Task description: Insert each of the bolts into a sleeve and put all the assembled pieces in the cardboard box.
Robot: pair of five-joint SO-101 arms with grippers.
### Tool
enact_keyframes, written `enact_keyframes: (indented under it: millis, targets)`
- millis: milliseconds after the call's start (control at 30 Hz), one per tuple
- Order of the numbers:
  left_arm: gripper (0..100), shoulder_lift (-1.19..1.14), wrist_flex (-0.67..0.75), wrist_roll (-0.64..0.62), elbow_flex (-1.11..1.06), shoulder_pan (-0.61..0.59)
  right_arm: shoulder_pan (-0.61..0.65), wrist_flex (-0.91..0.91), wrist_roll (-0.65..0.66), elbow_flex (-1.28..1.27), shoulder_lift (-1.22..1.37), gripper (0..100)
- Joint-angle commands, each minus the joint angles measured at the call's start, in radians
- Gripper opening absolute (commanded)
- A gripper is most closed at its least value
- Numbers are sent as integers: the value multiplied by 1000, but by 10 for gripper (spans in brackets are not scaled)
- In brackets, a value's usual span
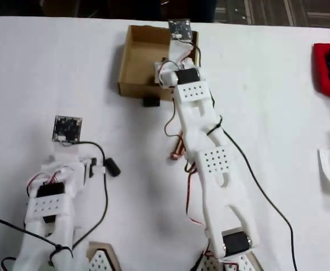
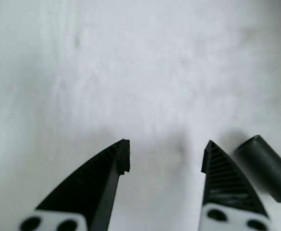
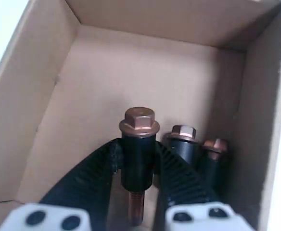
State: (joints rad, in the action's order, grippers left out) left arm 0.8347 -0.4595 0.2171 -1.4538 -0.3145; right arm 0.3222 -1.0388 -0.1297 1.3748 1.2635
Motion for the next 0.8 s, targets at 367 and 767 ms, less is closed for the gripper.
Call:
enact_keyframes:
  millis: [367, 767]
  targets:
    - [256, -3, 15, 3, 41, 11, 7, 24, -12, 66, -19, 20]
    - [256, -3, 15, 3, 41, 11, 12, 21, -9, 63, -18, 21]
